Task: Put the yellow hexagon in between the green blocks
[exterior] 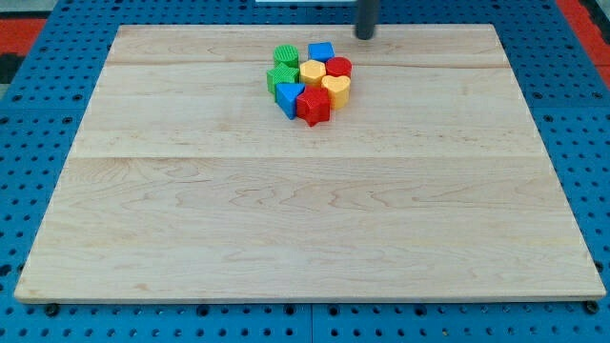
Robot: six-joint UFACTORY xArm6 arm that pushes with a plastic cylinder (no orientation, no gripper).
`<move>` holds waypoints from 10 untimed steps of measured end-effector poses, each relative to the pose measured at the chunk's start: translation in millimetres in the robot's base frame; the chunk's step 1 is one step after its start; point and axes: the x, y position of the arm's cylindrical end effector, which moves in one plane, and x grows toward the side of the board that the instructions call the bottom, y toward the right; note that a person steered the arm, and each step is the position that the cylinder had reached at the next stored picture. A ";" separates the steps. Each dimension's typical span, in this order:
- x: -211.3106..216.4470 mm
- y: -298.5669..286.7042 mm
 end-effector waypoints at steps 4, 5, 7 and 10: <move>96.7 29.4; 101.8 -14.5; 101.8 -74.4; 101.8 -140.3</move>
